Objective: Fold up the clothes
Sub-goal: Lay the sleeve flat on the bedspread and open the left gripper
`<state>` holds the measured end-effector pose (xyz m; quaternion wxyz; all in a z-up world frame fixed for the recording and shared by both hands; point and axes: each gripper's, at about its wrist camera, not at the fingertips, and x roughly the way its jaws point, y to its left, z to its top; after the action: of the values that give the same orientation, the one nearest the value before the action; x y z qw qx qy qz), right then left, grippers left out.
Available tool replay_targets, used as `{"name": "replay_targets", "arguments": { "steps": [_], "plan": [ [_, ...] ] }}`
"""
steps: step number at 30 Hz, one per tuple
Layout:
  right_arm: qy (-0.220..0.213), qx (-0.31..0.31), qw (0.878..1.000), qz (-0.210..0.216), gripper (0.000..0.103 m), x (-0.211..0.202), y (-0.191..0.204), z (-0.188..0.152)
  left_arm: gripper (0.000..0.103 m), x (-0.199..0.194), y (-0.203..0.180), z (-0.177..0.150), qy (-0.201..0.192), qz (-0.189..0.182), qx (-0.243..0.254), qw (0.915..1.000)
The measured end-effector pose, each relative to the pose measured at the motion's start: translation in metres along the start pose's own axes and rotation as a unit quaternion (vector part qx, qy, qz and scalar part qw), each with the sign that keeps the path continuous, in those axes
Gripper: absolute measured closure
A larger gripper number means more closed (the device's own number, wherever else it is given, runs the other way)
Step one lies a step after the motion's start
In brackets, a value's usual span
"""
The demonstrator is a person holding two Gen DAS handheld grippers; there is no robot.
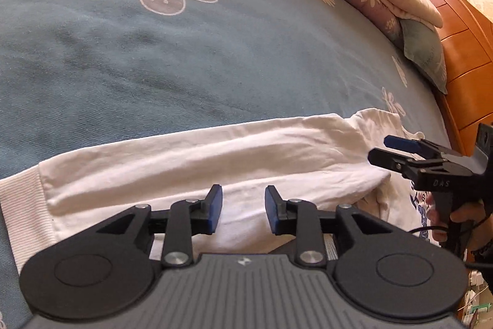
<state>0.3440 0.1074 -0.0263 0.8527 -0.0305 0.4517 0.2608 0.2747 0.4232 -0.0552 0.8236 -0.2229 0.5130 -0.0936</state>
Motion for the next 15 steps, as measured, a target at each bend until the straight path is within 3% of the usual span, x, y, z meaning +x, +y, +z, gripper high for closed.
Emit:
{"name": "replay_targets", "arguments": {
  "steps": [3, 8, 12, 15],
  "plan": [
    [0.028, 0.013, 1.000, 0.001, 0.000, 0.037, -0.003, 0.005, 0.073, 0.006, 0.009, 0.001, 0.003, 0.014, -0.012, 0.9998],
    [-0.006, -0.048, 0.998, -0.040, 0.000, 0.072, 0.009, 0.018, 0.072, 0.009, 0.012, 0.007, -0.025, 0.051, 0.002, 0.9984],
    [-0.001, -0.034, 0.999, -0.028, 0.000, 0.071, -0.002, 0.042, 0.074, 0.000, 0.007, 0.016, -0.050, 0.073, -0.015, 0.9959],
    [-0.011, -0.033, 0.999, -0.024, 0.000, 0.043, -0.003, 0.044, 0.070, -0.018, 0.002, 0.012, -0.069, 0.058, -0.013, 0.9958]
  ]
}}
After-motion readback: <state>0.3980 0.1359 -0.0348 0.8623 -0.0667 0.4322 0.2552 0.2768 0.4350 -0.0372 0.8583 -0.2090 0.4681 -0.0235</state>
